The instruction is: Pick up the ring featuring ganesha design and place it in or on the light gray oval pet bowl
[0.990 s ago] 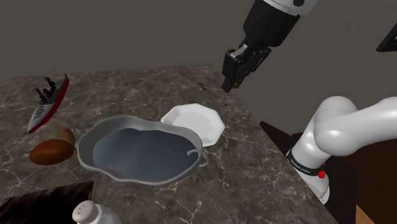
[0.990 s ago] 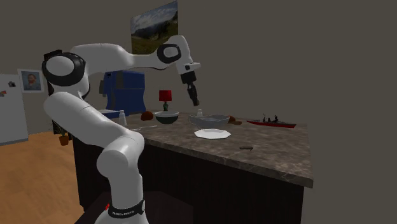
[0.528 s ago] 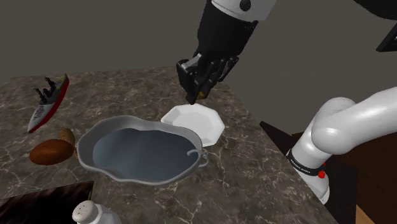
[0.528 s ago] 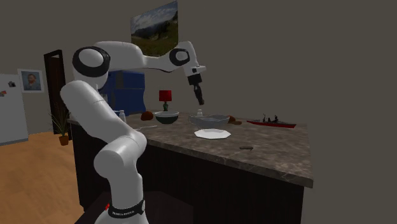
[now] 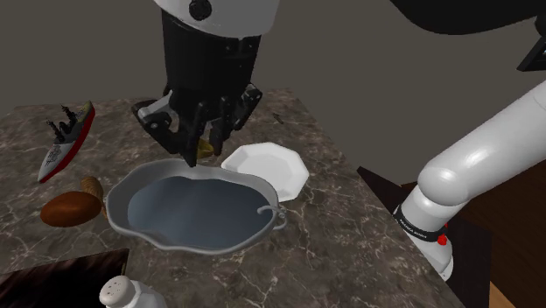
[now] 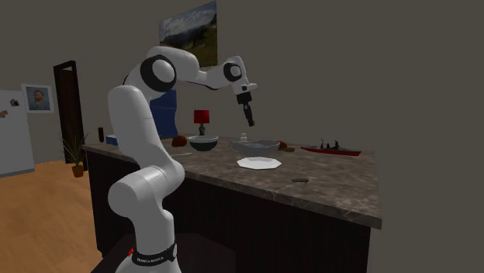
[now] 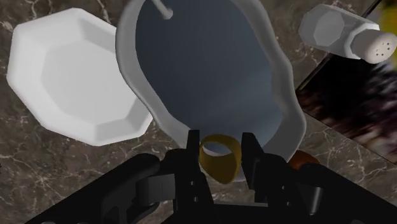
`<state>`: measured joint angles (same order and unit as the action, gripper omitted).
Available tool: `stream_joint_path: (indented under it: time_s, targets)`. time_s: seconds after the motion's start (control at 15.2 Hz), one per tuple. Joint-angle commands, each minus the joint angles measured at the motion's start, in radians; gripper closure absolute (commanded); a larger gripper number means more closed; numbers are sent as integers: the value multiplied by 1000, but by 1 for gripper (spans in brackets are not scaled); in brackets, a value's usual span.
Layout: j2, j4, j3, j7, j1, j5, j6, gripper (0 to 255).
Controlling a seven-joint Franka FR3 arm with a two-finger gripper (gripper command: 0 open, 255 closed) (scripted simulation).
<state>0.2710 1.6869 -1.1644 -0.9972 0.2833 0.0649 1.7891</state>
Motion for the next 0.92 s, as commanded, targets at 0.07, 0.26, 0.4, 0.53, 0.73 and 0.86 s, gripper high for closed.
stream_joint_path:
  time_s: [0.07,0.26,0.4,0.53,0.73,0.86]
  targets:
    - [-51,-9,-72,-37,43,-46,28,255]
    - [-36,40,-58,-33,30,-32,69,255]
    - [-28,71,-52,-31,24,-25,96,255]
    - [-23,101,-49,-31,18,-20,123,255]
    - [-17,144,-48,-32,13,-15,163,255]
    - [-15,169,-50,-34,12,-13,187,255]
